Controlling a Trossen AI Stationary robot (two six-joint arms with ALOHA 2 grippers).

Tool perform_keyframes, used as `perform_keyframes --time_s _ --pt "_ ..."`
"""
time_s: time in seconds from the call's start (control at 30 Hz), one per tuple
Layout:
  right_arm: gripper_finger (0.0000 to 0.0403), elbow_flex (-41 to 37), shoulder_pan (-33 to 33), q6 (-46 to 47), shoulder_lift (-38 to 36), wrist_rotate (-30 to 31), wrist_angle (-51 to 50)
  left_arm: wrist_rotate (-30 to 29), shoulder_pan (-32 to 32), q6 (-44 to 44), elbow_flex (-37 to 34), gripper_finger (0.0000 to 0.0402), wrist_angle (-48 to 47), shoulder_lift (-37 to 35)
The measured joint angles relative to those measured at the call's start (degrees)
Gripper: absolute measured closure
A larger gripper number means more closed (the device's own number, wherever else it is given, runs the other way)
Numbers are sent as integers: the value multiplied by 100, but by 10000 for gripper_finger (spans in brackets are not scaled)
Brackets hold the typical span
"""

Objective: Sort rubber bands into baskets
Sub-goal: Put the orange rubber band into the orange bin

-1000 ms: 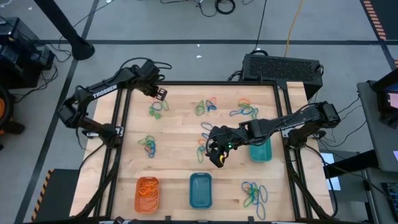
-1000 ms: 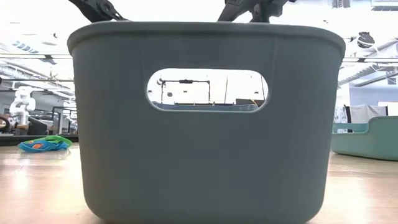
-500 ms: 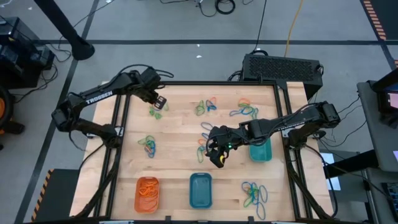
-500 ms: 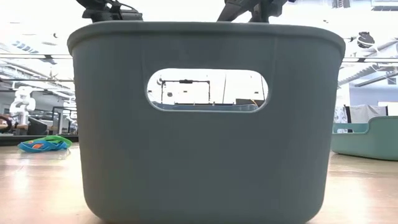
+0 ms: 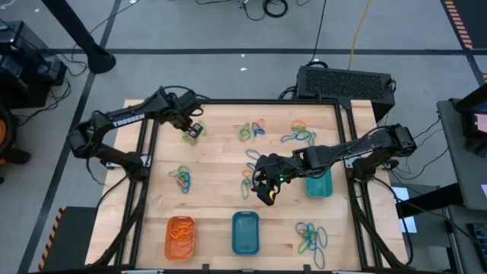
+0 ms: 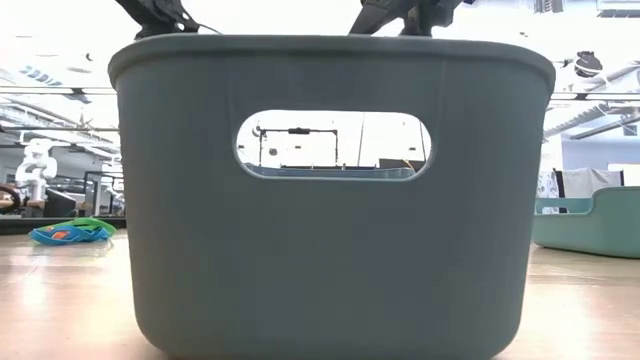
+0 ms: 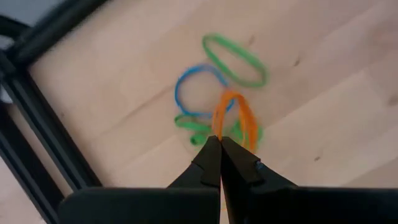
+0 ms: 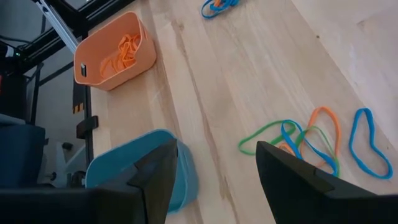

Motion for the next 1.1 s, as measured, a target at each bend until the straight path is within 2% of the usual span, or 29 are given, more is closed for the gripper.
perform_keyframes --time_s 0.17,0.3,0.43,0.67,0.87,0.97,1.1 --pt "193 0 17 90 0 -37 -4 150 0 85 -141 400 25 120" --pt "193 0 50 86 0 -38 -22 1149 -122 322 -141 400 -66 75" --pt "193 0 52 57 0 -38 -58 2099 -584 333 -141 400 -560 -114" --pt "193 0 46 -311 0 142 -70 2700 -2296 -312 -141 400 -1075 -624" --pt "193 0 39 -733 0 723 -39 3120 -4078 -1800 -141 400 -1021 -863" --pt "193 0 -3 -1047 0 851 -18 3203 -4955 -2557 -141 400 -571 -874" --pt "193 0 -136 -1449 0 890 116 3241 -5903 -3505 -141 400 607 -820"
